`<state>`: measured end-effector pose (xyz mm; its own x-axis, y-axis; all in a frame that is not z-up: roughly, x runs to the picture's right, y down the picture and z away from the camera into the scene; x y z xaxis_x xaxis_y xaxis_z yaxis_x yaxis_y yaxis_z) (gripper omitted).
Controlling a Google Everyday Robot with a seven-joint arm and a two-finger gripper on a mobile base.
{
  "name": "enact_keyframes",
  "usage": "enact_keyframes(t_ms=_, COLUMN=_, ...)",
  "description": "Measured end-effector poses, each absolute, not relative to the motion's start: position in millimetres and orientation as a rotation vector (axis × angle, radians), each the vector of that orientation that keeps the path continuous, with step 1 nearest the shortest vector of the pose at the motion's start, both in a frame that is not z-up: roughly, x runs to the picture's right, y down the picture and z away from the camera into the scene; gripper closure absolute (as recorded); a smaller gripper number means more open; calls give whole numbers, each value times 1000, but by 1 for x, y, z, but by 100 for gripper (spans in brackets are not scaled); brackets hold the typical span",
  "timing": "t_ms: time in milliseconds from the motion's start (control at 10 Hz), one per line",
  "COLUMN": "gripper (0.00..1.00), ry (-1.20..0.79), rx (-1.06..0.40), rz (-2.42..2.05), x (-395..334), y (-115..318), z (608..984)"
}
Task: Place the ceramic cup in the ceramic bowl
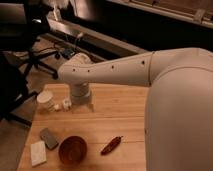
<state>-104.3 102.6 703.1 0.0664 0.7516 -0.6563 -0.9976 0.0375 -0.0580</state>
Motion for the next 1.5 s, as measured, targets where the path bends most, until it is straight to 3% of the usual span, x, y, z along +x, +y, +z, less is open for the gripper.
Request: enact_keyframes(t_ms=1500, gripper=35, ry=469, rx=-597, rz=1431, x=-123, y=91, z=713)
